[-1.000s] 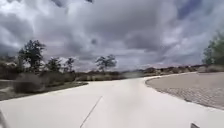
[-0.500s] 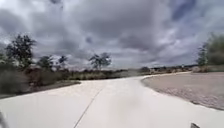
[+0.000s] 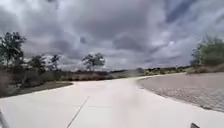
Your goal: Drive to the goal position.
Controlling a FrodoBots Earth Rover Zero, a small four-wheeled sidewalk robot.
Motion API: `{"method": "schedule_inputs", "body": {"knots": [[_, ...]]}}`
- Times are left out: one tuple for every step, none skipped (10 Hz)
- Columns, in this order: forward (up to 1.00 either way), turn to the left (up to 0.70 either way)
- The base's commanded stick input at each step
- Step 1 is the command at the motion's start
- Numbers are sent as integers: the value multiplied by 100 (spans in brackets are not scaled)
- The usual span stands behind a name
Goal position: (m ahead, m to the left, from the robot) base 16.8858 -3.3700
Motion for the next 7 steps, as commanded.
{"method": "schedule_inputs", "body": {"knots": [[70,1],[70,1],[70,1],[70,1],[70,1],[70,1],[70,1]]}}
